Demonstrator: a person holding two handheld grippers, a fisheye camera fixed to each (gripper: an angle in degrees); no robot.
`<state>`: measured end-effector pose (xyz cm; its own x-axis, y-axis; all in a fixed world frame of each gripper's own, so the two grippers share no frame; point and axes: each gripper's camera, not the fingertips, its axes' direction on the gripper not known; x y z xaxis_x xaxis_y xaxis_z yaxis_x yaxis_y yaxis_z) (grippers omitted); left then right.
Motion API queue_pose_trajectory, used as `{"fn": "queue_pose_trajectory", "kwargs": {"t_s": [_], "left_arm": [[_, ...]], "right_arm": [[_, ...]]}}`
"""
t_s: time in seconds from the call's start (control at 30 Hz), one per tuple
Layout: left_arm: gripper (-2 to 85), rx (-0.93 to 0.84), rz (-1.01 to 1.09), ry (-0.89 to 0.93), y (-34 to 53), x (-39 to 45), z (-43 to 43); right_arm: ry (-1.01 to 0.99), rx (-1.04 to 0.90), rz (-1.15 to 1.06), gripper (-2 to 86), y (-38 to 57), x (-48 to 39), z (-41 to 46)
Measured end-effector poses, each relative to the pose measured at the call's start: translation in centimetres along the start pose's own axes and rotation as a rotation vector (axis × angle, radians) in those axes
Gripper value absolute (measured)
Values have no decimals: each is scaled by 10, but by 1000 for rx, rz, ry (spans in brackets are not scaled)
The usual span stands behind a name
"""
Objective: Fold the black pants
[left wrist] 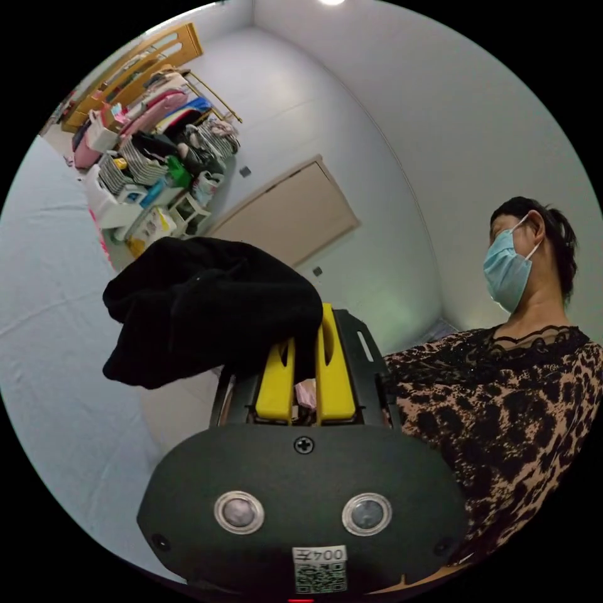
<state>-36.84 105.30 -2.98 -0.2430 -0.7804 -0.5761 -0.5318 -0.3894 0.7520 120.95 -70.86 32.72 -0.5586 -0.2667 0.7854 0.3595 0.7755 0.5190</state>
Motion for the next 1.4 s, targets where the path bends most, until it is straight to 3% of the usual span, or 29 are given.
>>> {"fn": "queue_pose_trajectory", "kwargs": {"t_s": [0.2, 0.37, 0.57, 0.93, 1.0, 1.17, 1.4], "left_arm": [[67, -209, 34, 98, 24, 6, 235], [65, -387, 65, 214, 64, 30, 486], [66, -569, 134, 363, 128, 75, 770], [66, -1011, 166, 586, 301, 149, 1185], [67, -1099, 173, 610, 334, 154, 1237], [67, -1365, 146, 677, 429, 146, 1383], [68, -1768, 45, 519, 536, 106, 1530]], "right_arm": [[115, 228, 90, 69, 127, -33, -206], [233, 395, 288, 130, 284, -67, -381], [128, 632, 488, 226, 465, -109, -513], [-247, 1245, 403, 215, 675, -176, -614], [-225, 1310, 428, 200, 705, -194, -623], [-132, 1601, 617, 60, 814, -238, -618], [-65, 1783, 889, 37, 889, -278, -564]]}}
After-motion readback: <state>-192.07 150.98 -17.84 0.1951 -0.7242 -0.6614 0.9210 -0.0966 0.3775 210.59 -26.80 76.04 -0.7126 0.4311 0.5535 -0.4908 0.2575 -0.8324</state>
